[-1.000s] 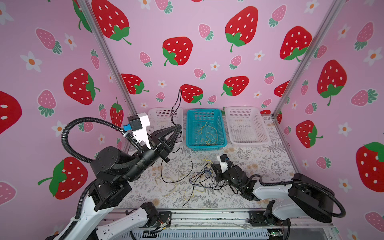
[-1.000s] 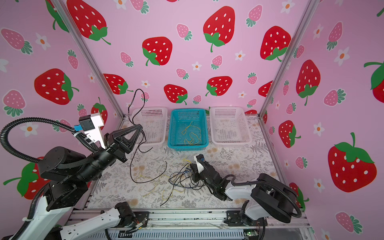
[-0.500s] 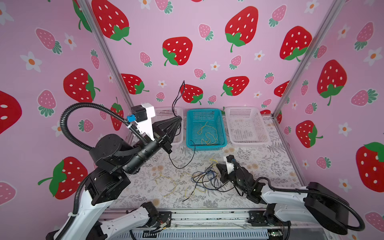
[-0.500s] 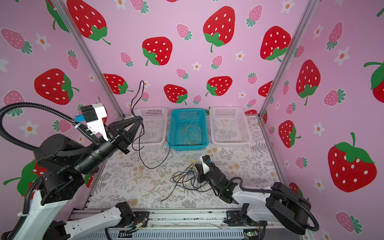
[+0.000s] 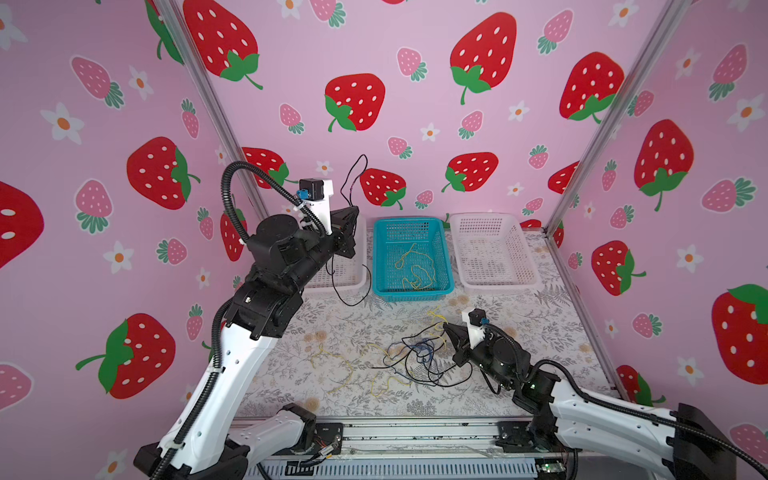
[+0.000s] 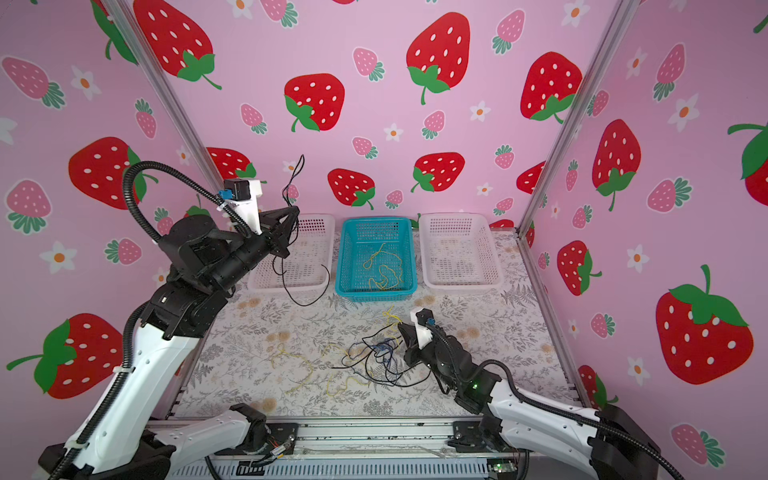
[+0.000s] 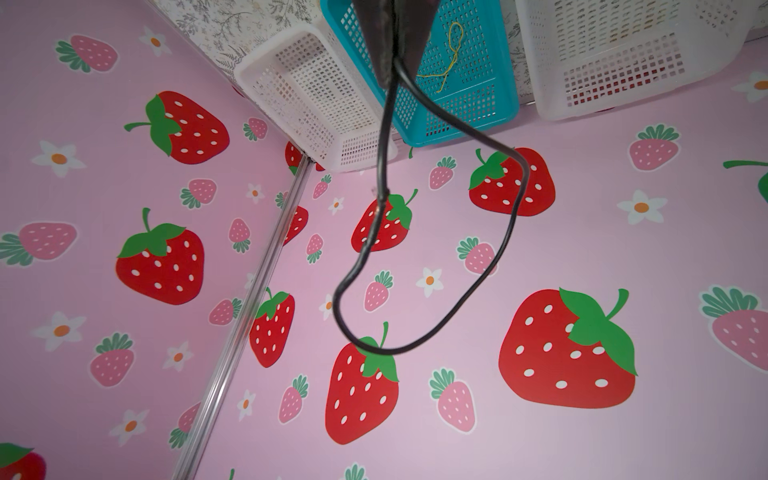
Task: Untangle the cables
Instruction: 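Carry the lifted black wire with the left gripper over the nearby white basket, then open the left gripper to drop the black wire into the white basket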
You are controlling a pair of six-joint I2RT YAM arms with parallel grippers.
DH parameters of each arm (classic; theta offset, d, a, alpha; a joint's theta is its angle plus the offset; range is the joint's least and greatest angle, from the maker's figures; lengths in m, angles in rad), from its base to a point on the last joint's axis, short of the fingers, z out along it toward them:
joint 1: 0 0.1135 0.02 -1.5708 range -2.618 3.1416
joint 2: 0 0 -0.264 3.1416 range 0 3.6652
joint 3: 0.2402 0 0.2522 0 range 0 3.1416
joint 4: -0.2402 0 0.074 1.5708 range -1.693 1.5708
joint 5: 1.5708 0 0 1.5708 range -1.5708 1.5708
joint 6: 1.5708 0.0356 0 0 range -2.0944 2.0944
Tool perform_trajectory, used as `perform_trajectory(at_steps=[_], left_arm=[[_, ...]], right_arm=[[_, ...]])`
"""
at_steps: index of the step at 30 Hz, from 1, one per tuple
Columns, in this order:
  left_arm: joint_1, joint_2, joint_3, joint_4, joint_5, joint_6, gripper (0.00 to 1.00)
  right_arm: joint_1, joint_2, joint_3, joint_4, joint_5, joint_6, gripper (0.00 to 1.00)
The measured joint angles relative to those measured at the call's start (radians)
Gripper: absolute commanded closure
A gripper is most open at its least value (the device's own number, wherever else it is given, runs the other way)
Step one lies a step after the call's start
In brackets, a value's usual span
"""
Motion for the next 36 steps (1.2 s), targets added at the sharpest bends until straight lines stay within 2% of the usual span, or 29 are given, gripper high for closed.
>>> perform_trajectory(at_steps=[4,12,19,25,30,36], left_arm=[[0.043,0.057,-0.019,0.042,-0.006,0.026,1.0],[0.1,0.185,-0.05,0.16,-0.084,0.095,1.0],[0.155,0.29,-0.07,0.236,-0.113,0.106,1.0],[0.236,0.357,-0.114,0.285,-0.127,0.103,1.0],[0.286,0.404,-0.151,0.312,-0.133,0.095,1.0],[0.298,0.449,-0.158,0.317,-0.132,0.093,1.0]], right_arm=[[0.0,-0.048,0.0,-0.049,-0.034,-0.004,1.0],[0.002,-0.129,0.0,-0.132,-0.101,-0.003,1.0],[0.003,-0.246,0.0,-0.206,-0.121,-0.001,1.0],[0.003,-0.33,0.0,-0.276,-0.134,-0.002,1.0],[0.003,-0.354,0.0,-0.303,-0.152,-0.001,1.0],[0.003,-0.352,0.001,-0.311,-0.172,-0.001,1.0]])
